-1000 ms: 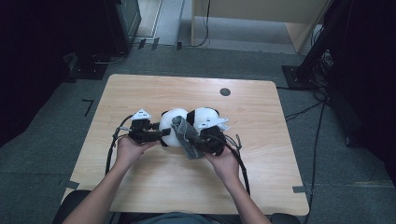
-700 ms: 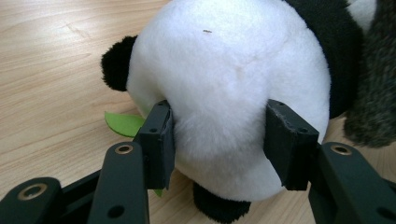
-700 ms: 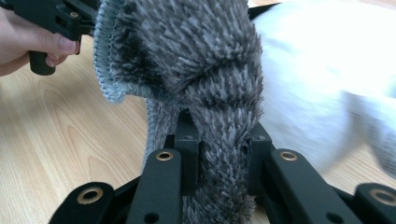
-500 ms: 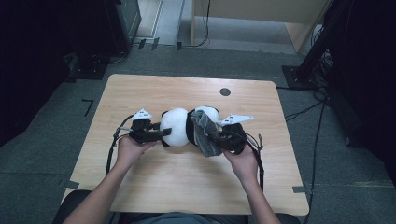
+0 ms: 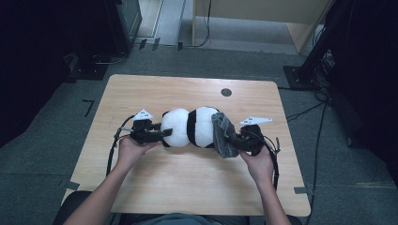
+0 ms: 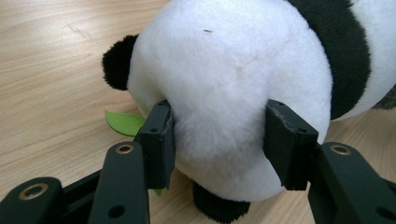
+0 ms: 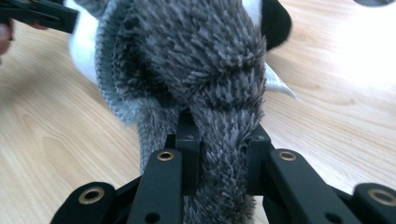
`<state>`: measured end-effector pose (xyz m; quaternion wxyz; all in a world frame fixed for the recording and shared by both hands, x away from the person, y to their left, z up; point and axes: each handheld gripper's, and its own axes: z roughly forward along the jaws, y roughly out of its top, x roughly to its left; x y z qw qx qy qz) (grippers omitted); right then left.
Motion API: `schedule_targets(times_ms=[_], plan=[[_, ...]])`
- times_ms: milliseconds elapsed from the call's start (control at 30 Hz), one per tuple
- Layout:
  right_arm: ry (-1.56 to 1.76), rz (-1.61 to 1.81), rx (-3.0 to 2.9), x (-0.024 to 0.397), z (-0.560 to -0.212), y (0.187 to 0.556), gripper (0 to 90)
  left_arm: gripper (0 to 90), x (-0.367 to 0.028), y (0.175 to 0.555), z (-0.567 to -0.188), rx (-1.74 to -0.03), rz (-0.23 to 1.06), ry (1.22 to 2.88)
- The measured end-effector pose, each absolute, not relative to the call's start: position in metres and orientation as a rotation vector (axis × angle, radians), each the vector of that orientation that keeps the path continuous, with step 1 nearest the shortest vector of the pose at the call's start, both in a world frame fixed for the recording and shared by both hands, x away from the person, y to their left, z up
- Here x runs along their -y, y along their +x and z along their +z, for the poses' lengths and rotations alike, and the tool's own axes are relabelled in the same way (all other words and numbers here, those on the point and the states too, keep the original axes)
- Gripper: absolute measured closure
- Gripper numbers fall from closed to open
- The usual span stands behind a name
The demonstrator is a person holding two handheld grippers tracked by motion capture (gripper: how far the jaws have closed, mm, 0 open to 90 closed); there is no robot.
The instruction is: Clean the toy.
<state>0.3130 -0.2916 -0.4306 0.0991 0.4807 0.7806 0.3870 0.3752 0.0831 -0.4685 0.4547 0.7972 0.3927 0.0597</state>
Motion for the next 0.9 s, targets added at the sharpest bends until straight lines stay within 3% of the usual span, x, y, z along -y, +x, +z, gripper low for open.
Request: schedule_targets(times_ms=[233, 433, 633, 900], plan=[[1.468, 1.134, -2.286, 0.301, -0.433, 0.311, 75.8, 48.7, -0.083, 0.375, -0.469, -0.973, 0.143, 1.963], [1.347, 1.240, -2.297, 0.289, -0.411, 0.299, 76.3, 49.5, -0.083, 0.375, -0.468, -0.983, 0.135, 1.960], [1.175, 1.323, -2.386, 0.247, -0.395, 0.295, 76.5, 50.2, -0.083, 0.375, -0.468, -0.989, 0.128, 1.954], [1.057, 1.336, -2.491, 0.184, -0.408, 0.316, 76.5, 51.2, -0.083, 0.375, -0.467, -0.990, 0.123, 1.950]])
